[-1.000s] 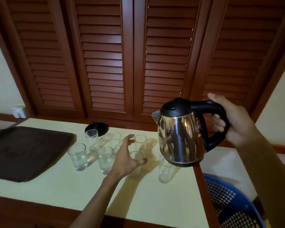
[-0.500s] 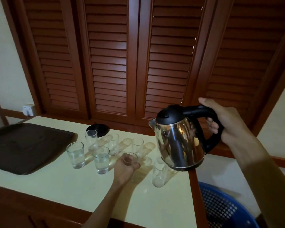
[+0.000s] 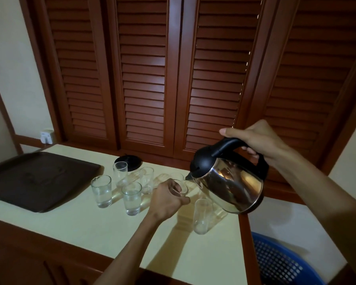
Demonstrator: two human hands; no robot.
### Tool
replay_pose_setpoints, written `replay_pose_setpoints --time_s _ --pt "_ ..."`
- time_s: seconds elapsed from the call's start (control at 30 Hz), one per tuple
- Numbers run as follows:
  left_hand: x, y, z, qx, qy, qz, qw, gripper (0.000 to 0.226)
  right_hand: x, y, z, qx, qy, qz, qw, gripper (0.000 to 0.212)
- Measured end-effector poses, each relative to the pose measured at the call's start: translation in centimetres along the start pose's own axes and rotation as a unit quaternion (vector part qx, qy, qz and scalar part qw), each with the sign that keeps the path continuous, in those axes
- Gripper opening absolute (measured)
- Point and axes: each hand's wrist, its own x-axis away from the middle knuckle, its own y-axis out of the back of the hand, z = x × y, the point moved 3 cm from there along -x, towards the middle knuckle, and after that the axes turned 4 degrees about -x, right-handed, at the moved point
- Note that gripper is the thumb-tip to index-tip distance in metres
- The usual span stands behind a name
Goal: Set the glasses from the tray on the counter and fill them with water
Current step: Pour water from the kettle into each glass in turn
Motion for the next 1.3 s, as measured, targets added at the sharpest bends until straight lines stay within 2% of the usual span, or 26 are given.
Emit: replay_pose_setpoints --time_s 0.3,0.43,0.63,0.83,0.97,1.3 --pt "0.5 -0.2 0.6 -0.014 0.004 0.048 0.999 0.029 -1.3 -1.4 0.3 0.100 0.063 0.034 0.992 0.060" --pt "0.9 -0.6 1.3 0.005 0.008 0.065 0.998 0.029 -1.5 -1.2 0.7 0.128 0.072 0.037 0.989 0.054" --pt "1.3 -0.6 2.8 0.012 0.023 0.080 0.996 0.029 -1.4 -0.3 2.7 0.162 0.080 0.025 0.983 0.058" --pt "1.6 -0.9 4.3 0.029 0.043 0.081 0.995 0.027 -1.3 1.2 5.3 0.185 0.080 0.017 0.979 0.059" --pt "1.8 -0.7 4.4 0.041 0.038 0.083 0.995 0.029 -1.1 1.6 6.3 0.186 0.084 0.012 0.979 0.050" --pt "1.9 -0.2 4.9 0.042 0.038 0.078 0.995 0.025 -0.8 1.4 6.8 0.175 0.078 0.017 0.981 0.057"
